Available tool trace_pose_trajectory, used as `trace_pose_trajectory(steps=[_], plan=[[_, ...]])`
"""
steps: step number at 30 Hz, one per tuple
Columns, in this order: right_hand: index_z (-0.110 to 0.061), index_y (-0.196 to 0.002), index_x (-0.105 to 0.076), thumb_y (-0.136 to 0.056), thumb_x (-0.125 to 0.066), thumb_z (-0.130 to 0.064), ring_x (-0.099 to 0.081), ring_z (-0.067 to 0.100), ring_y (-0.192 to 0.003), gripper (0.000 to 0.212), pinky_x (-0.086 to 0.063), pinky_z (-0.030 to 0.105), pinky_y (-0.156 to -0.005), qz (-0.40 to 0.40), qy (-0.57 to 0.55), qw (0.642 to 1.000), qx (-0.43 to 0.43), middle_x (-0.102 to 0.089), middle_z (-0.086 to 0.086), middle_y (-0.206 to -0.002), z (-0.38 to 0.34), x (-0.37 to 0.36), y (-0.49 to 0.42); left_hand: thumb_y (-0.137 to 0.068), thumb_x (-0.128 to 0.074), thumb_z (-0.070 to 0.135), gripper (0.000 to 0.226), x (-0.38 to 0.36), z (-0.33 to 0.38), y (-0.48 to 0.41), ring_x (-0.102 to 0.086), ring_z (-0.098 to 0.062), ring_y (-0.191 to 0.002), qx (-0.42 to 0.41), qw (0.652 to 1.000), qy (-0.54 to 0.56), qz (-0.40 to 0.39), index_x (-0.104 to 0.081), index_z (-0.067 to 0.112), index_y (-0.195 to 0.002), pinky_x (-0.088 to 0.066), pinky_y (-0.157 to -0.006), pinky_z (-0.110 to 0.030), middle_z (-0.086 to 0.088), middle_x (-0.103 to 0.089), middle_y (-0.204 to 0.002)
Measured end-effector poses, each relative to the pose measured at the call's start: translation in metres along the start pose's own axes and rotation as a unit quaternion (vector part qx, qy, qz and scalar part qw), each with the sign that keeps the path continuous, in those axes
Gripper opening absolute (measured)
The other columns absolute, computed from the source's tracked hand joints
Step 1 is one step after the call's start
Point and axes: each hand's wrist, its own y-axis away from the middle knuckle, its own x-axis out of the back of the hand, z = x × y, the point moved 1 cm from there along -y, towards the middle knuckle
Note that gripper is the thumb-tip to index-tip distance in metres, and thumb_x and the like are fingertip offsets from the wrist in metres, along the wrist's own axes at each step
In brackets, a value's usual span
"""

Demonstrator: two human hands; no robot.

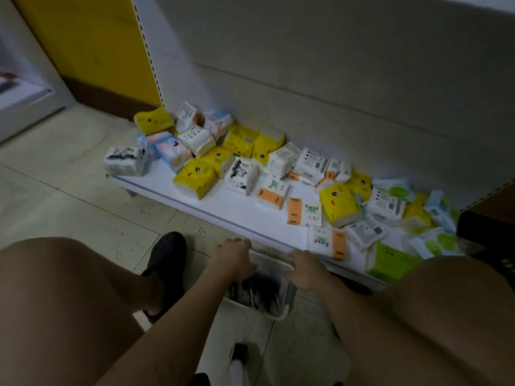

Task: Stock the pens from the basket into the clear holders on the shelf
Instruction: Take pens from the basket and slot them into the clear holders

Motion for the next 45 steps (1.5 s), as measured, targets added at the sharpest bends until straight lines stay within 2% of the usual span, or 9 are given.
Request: trace_pose_trajectory(steps=[8, 11, 15, 21, 24, 27, 35, 41, 45], plan=[[-0.010, -0.127, -0.052, -0.094, -0.056, -0.024, -0.052, 0.014, -0.084, 0.036, -0.042, 0.018, -0.063, -0.112, -0.070, 0.991, -0.016, -0.057, 0.004, -0.107, 0.016, -0.079, -0.048, -0.096, -0.047, 0.027, 0.040, -0.073, -0.043, -0.041, -0.042, -0.027, -0.130, 0.055, 0.984, 0.061, -0.156, -0.050, 0.009, -0.132, -0.028, -0.113, -0.044, -0.011, -0.053, -0.134], [-0.008, -0.114, -0.061, -0.092, -0.062, -0.025, -0.056, 0.020, -0.093, 0.029, -0.045, 0.026, -0.077, -0.166, -0.103, 0.980, -0.045, -0.061, 0.008, -0.109, 0.023, -0.110, -0.067, -0.094, -0.050, 0.027, 0.032, -0.101, -0.058, -0.057, -0.060, -0.032, -0.102, 0.085, 0.977, 0.096, -0.172, -0.063, 0.004, -0.111, -0.052, -0.087, -0.040, -0.015, -0.065, -0.110], [-0.017, -0.081, -0.056, -0.088, -0.065, -0.024, -0.054, 0.016, -0.071, 0.013, -0.045, 0.027, -0.070, -0.176, -0.127, 0.973, -0.078, -0.055, -0.001, -0.076, 0.033, -0.129, -0.093, -0.089, -0.054, 0.030, 0.025, -0.130, -0.072, -0.078, -0.062, -0.034, -0.086, 0.131, 0.971, 0.137, -0.147, -0.060, 0.010, -0.075, -0.050, -0.073, -0.036, -0.015, -0.067, -0.086], [-0.006, -0.132, -0.050, -0.093, -0.059, -0.014, -0.058, 0.029, -0.107, 0.041, -0.051, 0.031, -0.083, -0.135, -0.150, 0.974, -0.102, -0.058, 0.014, -0.122, 0.030, -0.134, -0.118, -0.097, -0.048, 0.029, 0.029, -0.142, -0.070, -0.103, -0.059, -0.025, -0.099, 0.148, 0.952, 0.199, -0.180, -0.065, 0.006, -0.104, -0.037, -0.075, -0.025, -0.010, -0.065, -0.102], [-0.011, -0.097, -0.062, -0.095, -0.056, -0.015, -0.060, 0.027, -0.088, 0.008, -0.052, 0.029, -0.077, -0.146, -0.127, 0.977, -0.089, -0.062, 0.010, -0.093, 0.024, -0.140, -0.125, -0.097, -0.051, 0.026, 0.027, -0.156, -0.073, -0.108, -0.059, -0.027, -0.100, 0.143, 0.941, 0.242, -0.188, -0.064, 0.006, -0.110, -0.046, -0.084, -0.031, -0.011, -0.065, -0.102], [-0.028, -0.065, -0.034, -0.098, -0.049, -0.019, -0.040, 0.011, -0.064, 0.037, -0.035, 0.017, -0.061, -0.171, -0.065, 0.982, -0.056, -0.038, -0.006, -0.068, 0.025, -0.154, -0.129, -0.093, -0.052, 0.029, 0.034, -0.170, -0.077, -0.110, -0.055, -0.036, -0.109, 0.143, 0.939, 0.251, -0.188, -0.061, 0.007, -0.117, -0.046, -0.096, -0.044, -0.018, -0.063, -0.113], [-0.014, -0.092, -0.051, -0.101, -0.041, -0.022, -0.042, 0.020, -0.085, 0.015, -0.030, 0.026, -0.074, -0.226, -0.007, 0.974, 0.002, -0.046, 0.001, -0.078, 0.028, -0.149, -0.126, -0.096, -0.053, 0.021, 0.029, -0.160, -0.081, -0.108, -0.055, -0.021, -0.104, 0.166, 0.927, 0.300, -0.153, -0.060, 0.005, -0.119, -0.030, -0.070, -0.014, -0.011, -0.063, -0.113], [-0.014, -0.108, -0.052, -0.099, -0.042, -0.024, -0.042, 0.024, -0.093, 0.016, -0.029, 0.027, -0.078, -0.254, 0.010, 0.967, -0.027, -0.052, 0.017, -0.116, 0.033, -0.156, -0.126, -0.089, -0.058, 0.008, 0.020, -0.167, -0.087, -0.105, -0.047, -0.012, -0.058, 0.238, 0.902, 0.348, -0.090, -0.059, 0.006, -0.070, -0.030, -0.040, -0.010, 0.001, -0.049, -0.059], [-0.010, -0.088, -0.054, -0.096, -0.049, -0.011, -0.044, 0.019, -0.081, 0.009, -0.035, 0.024, -0.071, -0.164, -0.117, 0.975, -0.088, -0.046, 0.007, -0.088, 0.031, -0.158, -0.126, -0.083, -0.068, 0.006, 0.003, -0.168, -0.083, -0.097, -0.062, -0.017, -0.075, 0.275, 0.870, 0.407, -0.036, -0.070, 0.004, -0.083, -0.046, -0.066, -0.019, -0.006, -0.067, -0.077]])
